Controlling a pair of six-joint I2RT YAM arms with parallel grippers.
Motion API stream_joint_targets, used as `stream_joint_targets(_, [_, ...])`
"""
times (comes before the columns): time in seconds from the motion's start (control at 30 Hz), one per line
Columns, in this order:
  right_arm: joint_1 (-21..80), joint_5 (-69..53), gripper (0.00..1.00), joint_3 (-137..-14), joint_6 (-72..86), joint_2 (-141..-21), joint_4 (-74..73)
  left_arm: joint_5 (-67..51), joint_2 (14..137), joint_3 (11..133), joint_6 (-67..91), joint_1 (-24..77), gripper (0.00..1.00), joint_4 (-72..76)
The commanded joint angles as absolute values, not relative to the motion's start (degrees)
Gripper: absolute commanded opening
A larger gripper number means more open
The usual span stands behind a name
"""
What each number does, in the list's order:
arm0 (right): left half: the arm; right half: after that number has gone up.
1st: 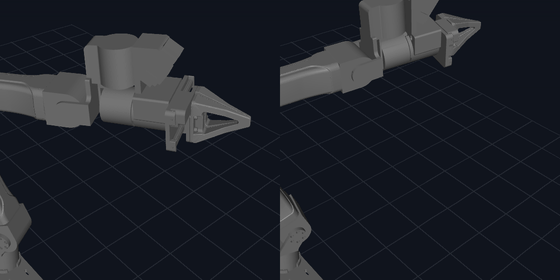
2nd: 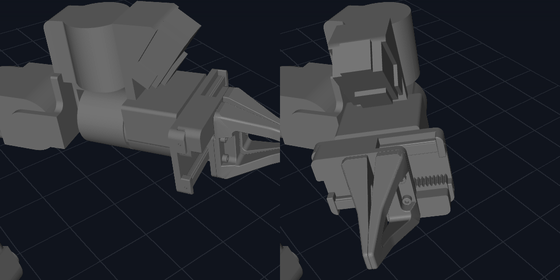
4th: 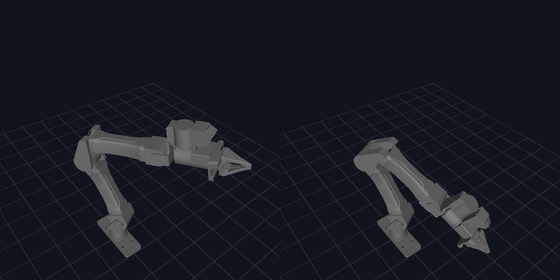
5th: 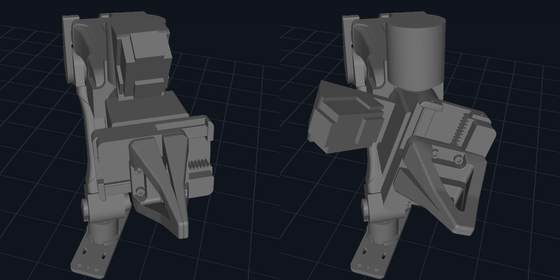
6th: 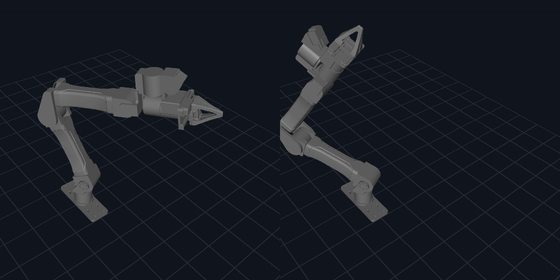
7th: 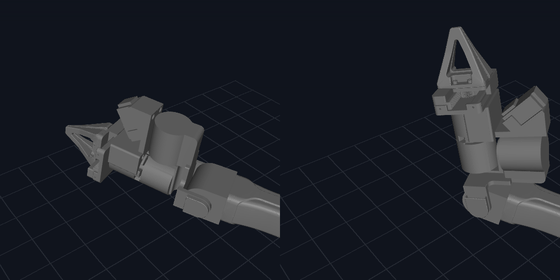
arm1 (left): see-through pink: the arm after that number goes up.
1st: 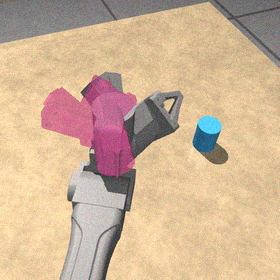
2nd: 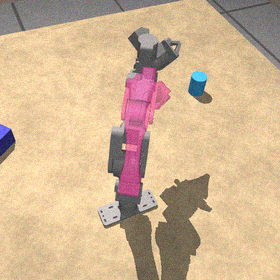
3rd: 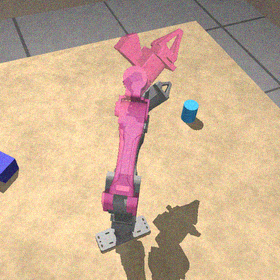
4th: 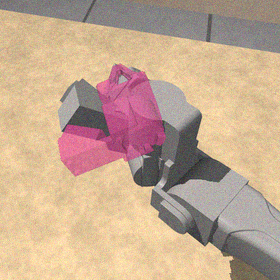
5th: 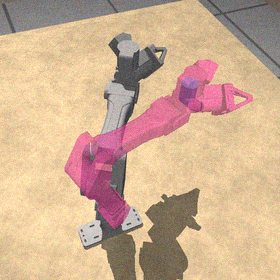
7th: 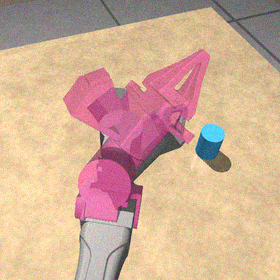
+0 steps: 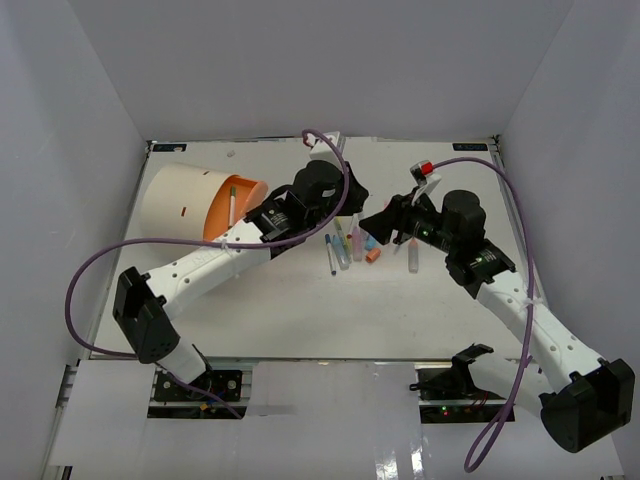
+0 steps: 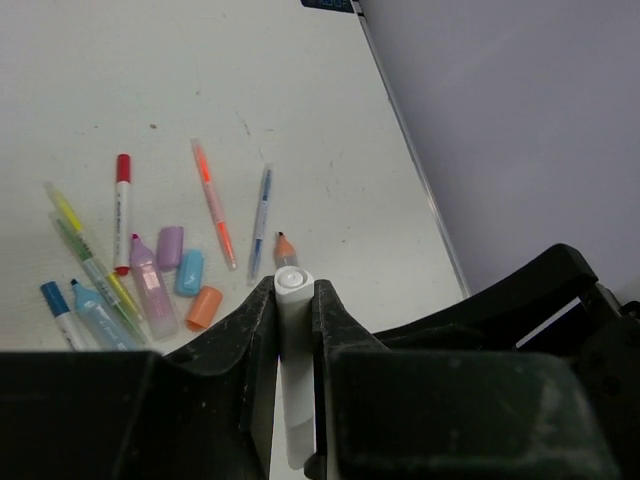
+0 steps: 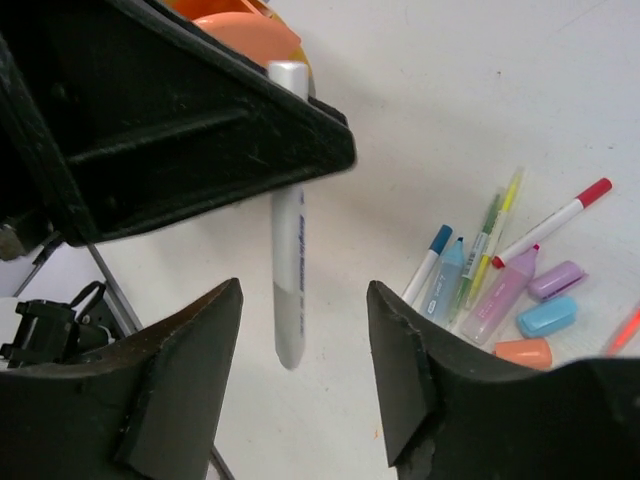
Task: Sort the stationery into containers
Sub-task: Place the pen in the drawer.
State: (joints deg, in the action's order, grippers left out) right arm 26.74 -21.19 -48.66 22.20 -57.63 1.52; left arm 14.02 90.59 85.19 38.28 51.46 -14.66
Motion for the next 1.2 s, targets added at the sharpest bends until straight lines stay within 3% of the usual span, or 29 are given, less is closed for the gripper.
stream_joint_targets(0.0, [26.72, -21.89, 0.61, -47.46, 21.01, -56.52, 2.56, 19.75, 84.73, 84.55, 33.41, 51.77, 0.08, -15.55])
stream_joint_targets(0.03, [26.72, -21.1, 0.72, -47.46, 20.57, -56.17, 0.72, 21.08, 84.12, 85.25, 32.27, 51.68, 0.08, -17.21])
stream_joint_targets(0.13, [26.72, -18.65, 0.89, -47.2, 18.81, -54.58, -3.06, 25.55, 82.71, 88.06, 26.73, 50.37, 0.09, -23.26])
stream_joint_targets(0.23, [26.63, -15.65, 1.0, -46.59, 17.23, -52.91, -7.2, 29.86, 81.91, 92.71, 19.44, 47.73, 0.1, -29.5])
stream_joint_targets(0.37, [26.63, -12.66, 0.9, -45.35, 15.91, -50.98, -11.85, 28.13, 82.09, 102.01, 12.41, 38.43, 0.13, -38.22])
stream_joint_targets(0.53, [26.63, -9.23, 0.9, -44.21, 15.47, -50.54, -14.59, 27.69, 86.03, 110.91, 5.29, 31.47, 0.15, -50.33])
stream_joint_targets(0.87, [26.72, -8.62, 0.9, -44.65, 15.99, -54.67, -16.96, 22.33, 89.21, 107.06, 3.77, 24.26, 0.18, -56.34])
stream_joint_targets(1.17, [26.63, -4.84, 0.9, -49.48, 15.91, -62.21, -16.96, 21.36, 89.3, 104.32, 5.27, 23.2, 0.41, -55.72])
